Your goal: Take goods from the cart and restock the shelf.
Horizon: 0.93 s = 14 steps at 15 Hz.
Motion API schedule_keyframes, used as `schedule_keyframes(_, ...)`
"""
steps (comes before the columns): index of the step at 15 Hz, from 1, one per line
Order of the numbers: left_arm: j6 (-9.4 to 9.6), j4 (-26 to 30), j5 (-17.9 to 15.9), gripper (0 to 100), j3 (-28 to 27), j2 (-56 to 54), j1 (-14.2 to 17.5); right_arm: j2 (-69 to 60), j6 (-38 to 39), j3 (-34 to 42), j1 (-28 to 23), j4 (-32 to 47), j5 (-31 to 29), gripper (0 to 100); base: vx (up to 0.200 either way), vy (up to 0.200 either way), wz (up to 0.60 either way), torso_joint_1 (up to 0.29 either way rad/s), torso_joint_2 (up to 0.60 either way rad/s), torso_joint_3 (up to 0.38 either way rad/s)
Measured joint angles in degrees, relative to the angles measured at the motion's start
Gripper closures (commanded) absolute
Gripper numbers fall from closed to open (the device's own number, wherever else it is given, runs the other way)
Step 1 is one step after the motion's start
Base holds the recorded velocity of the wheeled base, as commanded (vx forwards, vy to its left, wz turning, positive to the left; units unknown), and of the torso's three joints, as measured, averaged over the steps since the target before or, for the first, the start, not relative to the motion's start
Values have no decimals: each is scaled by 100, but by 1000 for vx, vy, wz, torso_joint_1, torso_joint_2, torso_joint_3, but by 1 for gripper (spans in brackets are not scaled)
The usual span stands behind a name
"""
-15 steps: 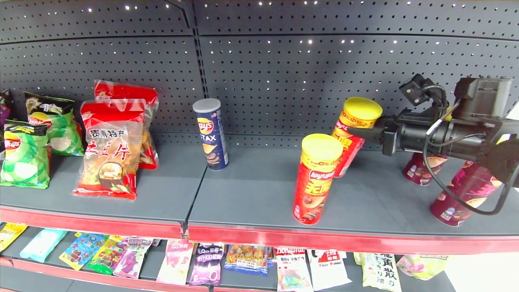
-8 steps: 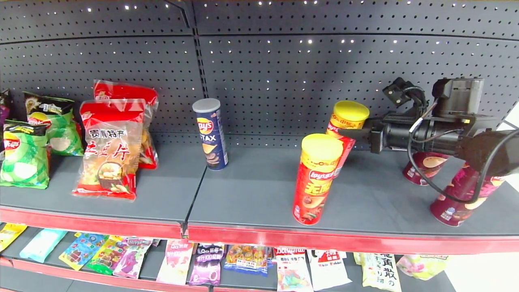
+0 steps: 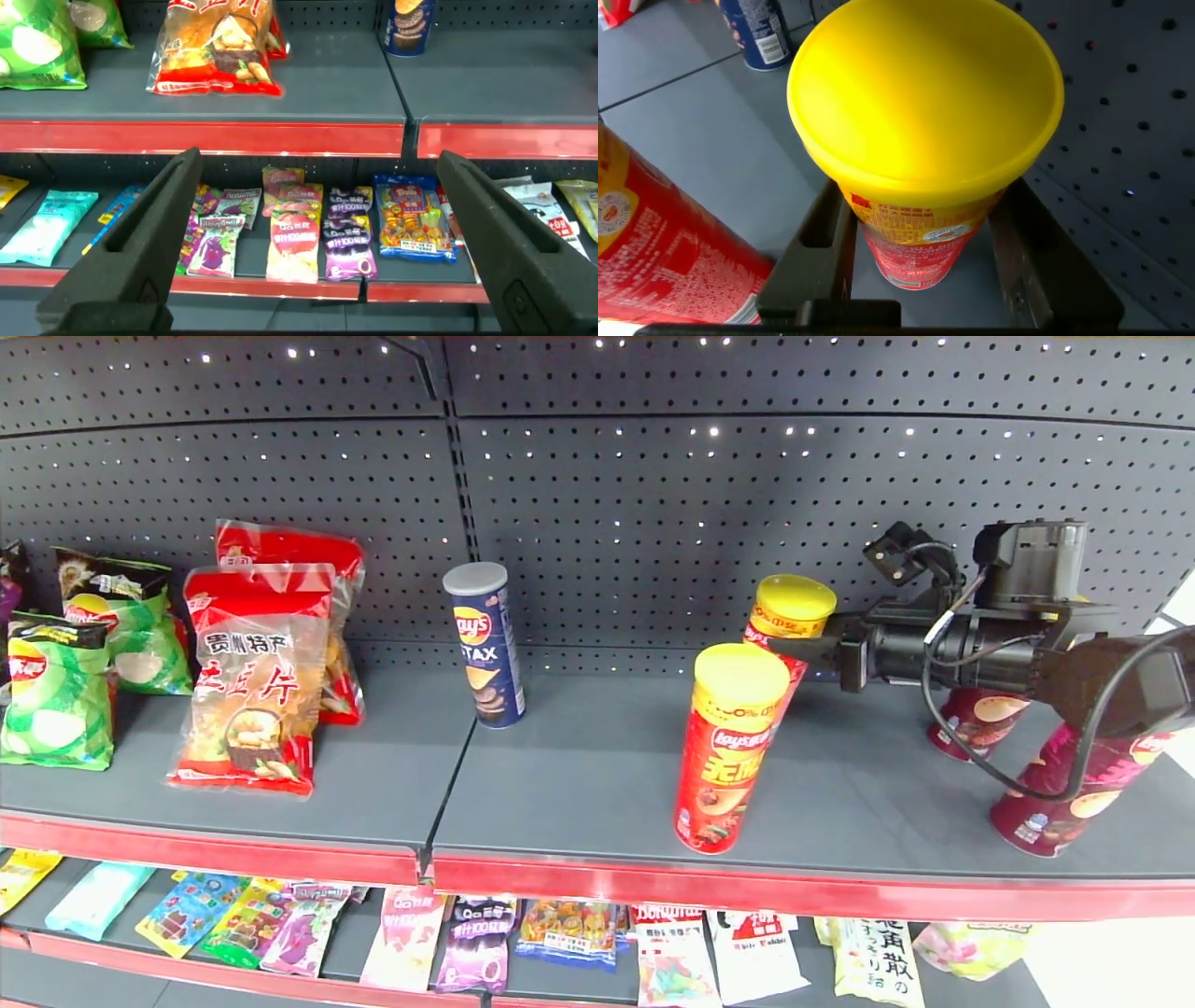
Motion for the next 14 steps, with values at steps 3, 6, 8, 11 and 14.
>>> schedule_keyframes(3, 0, 0, -1, 0, 0, 0, 2, 90, -66, -90, 37, 10, 11, 100, 0, 0, 0, 0, 0, 0)
schedule_keyframes(6, 0, 0, 0, 0, 0, 0, 2, 129, -71, -146, 57, 21, 63, 100, 0, 0, 0, 0, 0, 0)
schedule_keyframes(8, 0, 0, 0, 0, 0, 0, 2, 140, -73, -182, 57, 22, 46, 100, 0, 0, 0, 0, 0, 0)
schedule_keyframes(11, 0, 0, 0, 0, 0, 0, 0, 146, -62, -149, 77, 27, 51, 100, 0, 0, 0, 0, 0, 0)
schedule_keyframes(14, 0, 0, 0, 0, 0, 0, 2, 149, -60, -154, 102, 24, 33, 100, 0, 0, 0, 0, 0, 0)
